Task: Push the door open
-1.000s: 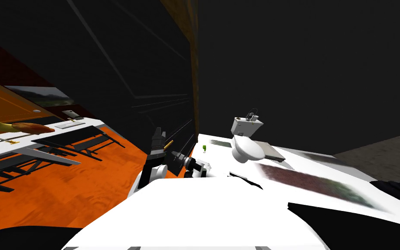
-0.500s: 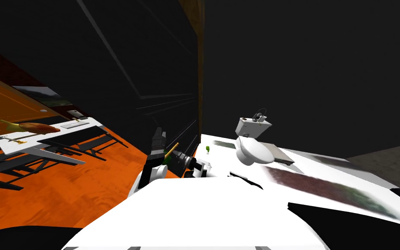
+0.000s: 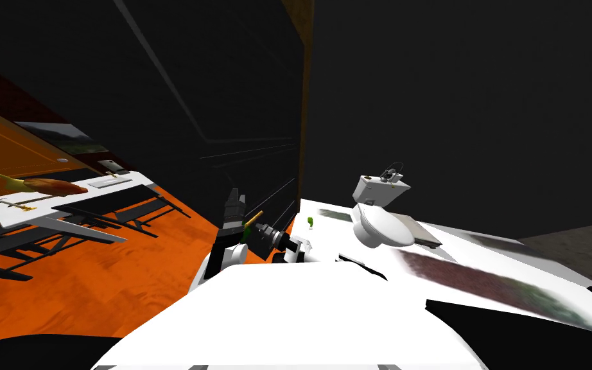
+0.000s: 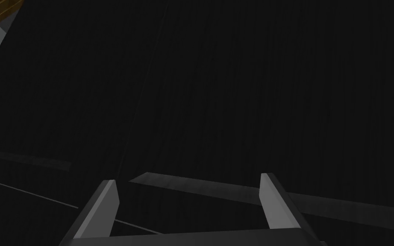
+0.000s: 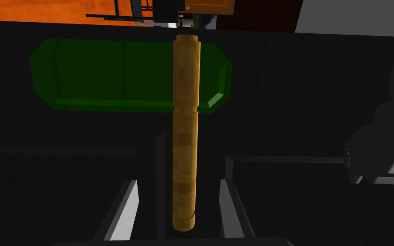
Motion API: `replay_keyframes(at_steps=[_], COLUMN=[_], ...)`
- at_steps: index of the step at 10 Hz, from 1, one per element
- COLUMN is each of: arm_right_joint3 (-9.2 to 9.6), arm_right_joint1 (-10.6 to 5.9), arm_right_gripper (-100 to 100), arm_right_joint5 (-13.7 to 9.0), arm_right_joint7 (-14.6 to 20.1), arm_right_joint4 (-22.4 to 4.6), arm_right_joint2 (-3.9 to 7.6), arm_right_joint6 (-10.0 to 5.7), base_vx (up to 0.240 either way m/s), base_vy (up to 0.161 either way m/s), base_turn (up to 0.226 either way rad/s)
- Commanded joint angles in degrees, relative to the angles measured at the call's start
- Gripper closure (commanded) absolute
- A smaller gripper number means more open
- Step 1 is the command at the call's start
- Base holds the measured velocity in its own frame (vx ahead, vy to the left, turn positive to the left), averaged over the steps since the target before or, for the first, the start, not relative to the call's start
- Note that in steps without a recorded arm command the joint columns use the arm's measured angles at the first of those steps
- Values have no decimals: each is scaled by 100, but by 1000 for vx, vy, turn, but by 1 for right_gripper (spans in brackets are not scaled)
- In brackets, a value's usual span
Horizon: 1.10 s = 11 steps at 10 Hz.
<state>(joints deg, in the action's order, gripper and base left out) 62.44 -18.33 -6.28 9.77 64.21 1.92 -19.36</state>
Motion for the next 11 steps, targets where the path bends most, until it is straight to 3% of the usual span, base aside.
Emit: replay_keyframes(at_steps=[1, 5, 6, 8, 11], arm_right_joint3=[1, 1, -175, -429, -728], arm_right_joint1=[2, 2, 30, 71, 119], arm_right_gripper=[100, 100, -100, -100, -100], arm_right_joint5=[0, 0, 8, 21, 35], arm_right_joint7=[1, 1, -45, -112, -191], arm_right_joint4=[0, 0, -66, -162, -275], arm_right_joint2=[4, 4, 76, 37, -220], arm_right_joint6=[0, 0, 2, 5, 9], base_vx=[-13, -6, -88, -169, -175], base_vy=[-27, -12, 33, 42, 43], base_turn=[4, 0, -87, -111, -75])
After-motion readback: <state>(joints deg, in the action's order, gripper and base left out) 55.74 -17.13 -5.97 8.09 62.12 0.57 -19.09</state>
